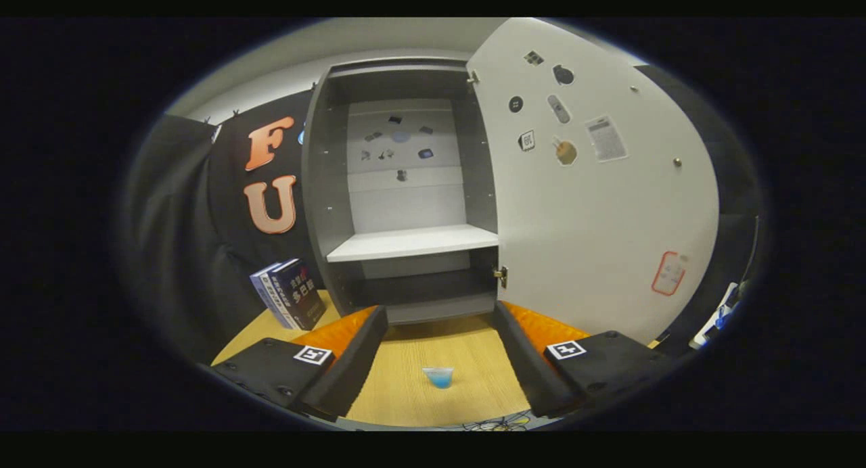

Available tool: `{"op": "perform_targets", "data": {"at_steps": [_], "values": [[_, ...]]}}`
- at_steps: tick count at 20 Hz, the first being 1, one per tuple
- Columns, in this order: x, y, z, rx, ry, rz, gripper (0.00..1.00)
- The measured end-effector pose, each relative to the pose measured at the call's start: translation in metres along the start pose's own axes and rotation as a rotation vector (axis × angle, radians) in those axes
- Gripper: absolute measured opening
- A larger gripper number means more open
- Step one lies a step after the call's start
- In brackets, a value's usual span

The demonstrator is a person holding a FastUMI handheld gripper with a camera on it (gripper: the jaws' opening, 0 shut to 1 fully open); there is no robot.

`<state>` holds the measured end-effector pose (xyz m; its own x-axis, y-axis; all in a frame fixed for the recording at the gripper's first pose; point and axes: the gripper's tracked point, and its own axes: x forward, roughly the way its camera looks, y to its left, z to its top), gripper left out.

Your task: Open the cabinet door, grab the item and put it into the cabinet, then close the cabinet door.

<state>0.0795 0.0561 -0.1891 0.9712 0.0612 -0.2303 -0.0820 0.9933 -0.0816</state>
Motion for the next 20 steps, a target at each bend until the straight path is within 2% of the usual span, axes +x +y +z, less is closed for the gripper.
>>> {"op": "perform_targets", "data": {"at_steps": [9, 18, 20], "values": [[0.068, 0.0, -0.112, -0.031, 0.145, -0.027, 1.0], [0.102, 0.001, -0.211, -0.038, 0.337, -0.001, 1.0], [0.104, -0.003, -0.228, -0.025, 0.365, -0.009, 0.87]]}}
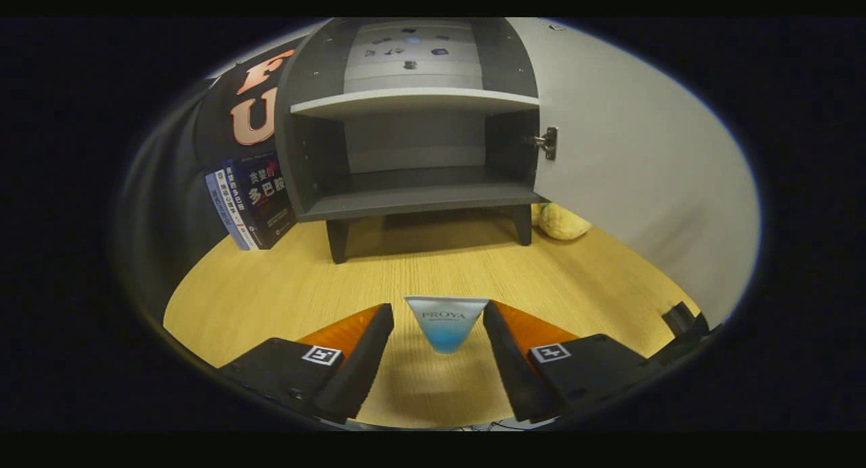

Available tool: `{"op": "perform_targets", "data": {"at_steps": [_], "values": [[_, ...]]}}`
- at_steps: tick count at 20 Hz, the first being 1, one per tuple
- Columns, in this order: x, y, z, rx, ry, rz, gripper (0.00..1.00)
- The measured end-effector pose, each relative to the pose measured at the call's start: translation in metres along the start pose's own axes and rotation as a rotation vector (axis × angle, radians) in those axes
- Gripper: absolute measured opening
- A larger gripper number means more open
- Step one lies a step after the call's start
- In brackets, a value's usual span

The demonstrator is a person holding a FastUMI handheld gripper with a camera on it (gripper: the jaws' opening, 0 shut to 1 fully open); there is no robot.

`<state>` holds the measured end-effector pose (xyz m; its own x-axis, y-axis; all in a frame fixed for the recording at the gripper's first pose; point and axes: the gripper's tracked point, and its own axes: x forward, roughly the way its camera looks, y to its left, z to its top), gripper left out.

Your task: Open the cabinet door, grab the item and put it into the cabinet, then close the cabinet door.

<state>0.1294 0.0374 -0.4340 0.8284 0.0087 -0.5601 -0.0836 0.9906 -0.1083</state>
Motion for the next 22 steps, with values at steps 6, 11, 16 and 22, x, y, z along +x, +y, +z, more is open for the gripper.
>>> {"op": "perform_targets", "data": {"at_steps": [6, 11, 16, 22], "values": [[0.01, -0.004, -0.011, 0.001, 0.033, 0.014, 0.59], [-0.006, -0.001, 0.013, 0.011, 0.02, 0.017, 0.56], [-0.037, 0.011, 0.07, -0.003, -0.018, 0.039, 0.56], [-0.077, 0.036, 0.152, 0.007, -0.042, 0.102, 0.56]]}}
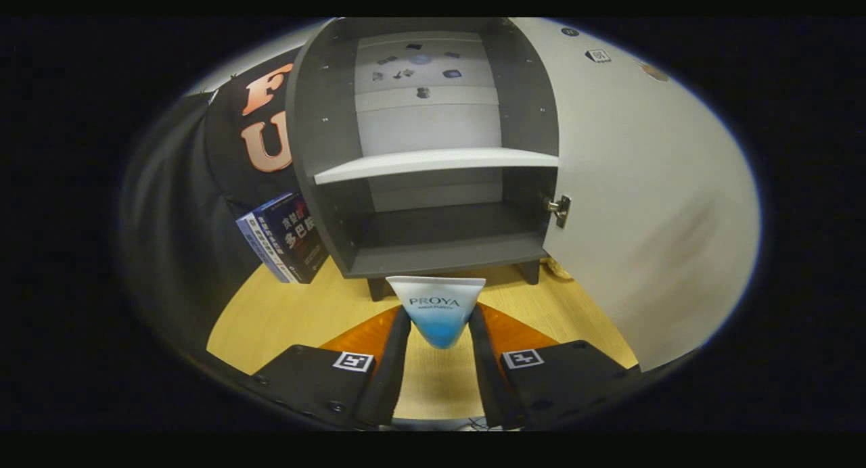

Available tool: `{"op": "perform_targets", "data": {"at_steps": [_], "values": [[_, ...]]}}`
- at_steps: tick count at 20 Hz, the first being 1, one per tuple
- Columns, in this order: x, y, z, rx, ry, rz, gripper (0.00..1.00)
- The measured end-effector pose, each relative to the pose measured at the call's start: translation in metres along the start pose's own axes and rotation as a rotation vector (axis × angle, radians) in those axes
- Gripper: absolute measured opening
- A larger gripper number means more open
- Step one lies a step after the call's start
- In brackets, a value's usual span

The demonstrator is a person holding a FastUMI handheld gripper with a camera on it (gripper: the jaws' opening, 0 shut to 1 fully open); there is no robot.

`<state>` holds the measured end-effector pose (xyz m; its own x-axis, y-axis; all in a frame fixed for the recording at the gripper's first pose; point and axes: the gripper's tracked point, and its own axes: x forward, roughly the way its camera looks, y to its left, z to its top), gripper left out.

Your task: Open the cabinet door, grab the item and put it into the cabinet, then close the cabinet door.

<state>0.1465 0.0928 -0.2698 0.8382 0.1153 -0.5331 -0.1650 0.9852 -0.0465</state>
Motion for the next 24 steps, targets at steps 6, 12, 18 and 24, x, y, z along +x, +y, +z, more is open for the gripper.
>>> {"op": "perform_targets", "data": {"at_steps": [6, 12, 18, 24], "values": [[-0.012, 0.015, 0.093, -0.051, -0.068, 0.015, 0.55], [-0.007, 0.007, 0.186, -0.114, -0.151, -0.026, 0.55], [0.018, 0.007, 0.252, -0.11, -0.189, -0.025, 0.55], [0.067, 0.012, 0.264, -0.11, -0.118, -0.012, 0.55]]}}
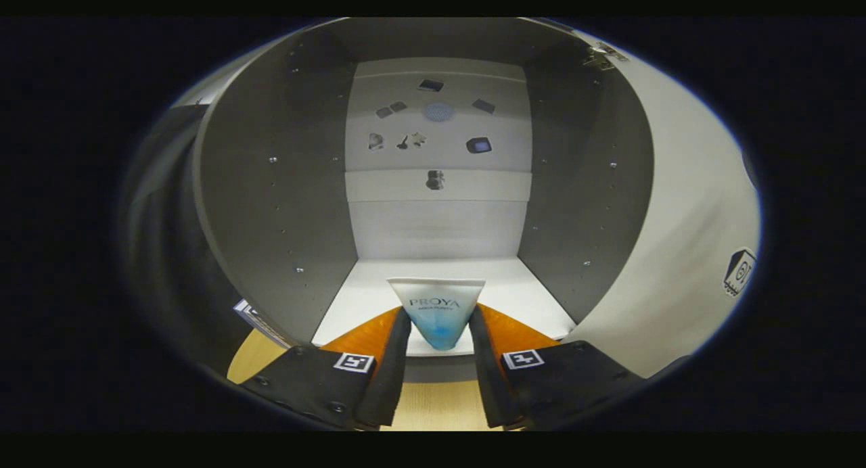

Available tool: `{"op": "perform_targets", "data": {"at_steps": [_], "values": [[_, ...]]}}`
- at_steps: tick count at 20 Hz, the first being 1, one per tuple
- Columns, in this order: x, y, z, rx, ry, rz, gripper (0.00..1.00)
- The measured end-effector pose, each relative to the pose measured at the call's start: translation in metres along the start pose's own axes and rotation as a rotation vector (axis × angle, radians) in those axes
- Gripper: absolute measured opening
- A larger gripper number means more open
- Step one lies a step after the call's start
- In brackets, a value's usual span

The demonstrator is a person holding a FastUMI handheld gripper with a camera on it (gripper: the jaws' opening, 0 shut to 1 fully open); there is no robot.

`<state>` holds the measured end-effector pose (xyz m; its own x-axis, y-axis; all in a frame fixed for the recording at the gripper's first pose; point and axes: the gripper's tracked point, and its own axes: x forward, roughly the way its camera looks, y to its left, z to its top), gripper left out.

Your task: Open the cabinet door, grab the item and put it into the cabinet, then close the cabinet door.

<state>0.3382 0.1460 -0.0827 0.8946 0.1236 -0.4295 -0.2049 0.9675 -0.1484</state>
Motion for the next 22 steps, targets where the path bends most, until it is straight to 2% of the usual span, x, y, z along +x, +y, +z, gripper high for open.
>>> {"op": "perform_targets", "data": {"at_steps": [3, 9, 12, 14, 15, 16, 17, 22], "values": [[0.022, 0.002, -0.013, 0.011, 0.061, 0.006, 0.56], [0.041, 0.002, -0.028, 0.029, 0.1, -0.02, 0.57], [0.041, -0.001, -0.022, 0.027, 0.064, -0.043, 0.61], [0.033, -0.001, -0.021, 0.026, 0.056, -0.049, 0.74], [0.029, -0.001, -0.021, 0.025, 0.045, -0.053, 0.86], [0.022, 0.0, -0.021, 0.022, 0.035, -0.056, 0.89], [0.013, -0.001, -0.02, 0.02, 0.018, -0.06, 0.99], [-0.057, 0.013, -0.025, -0.001, -0.065, -0.012, 1.0]]}}
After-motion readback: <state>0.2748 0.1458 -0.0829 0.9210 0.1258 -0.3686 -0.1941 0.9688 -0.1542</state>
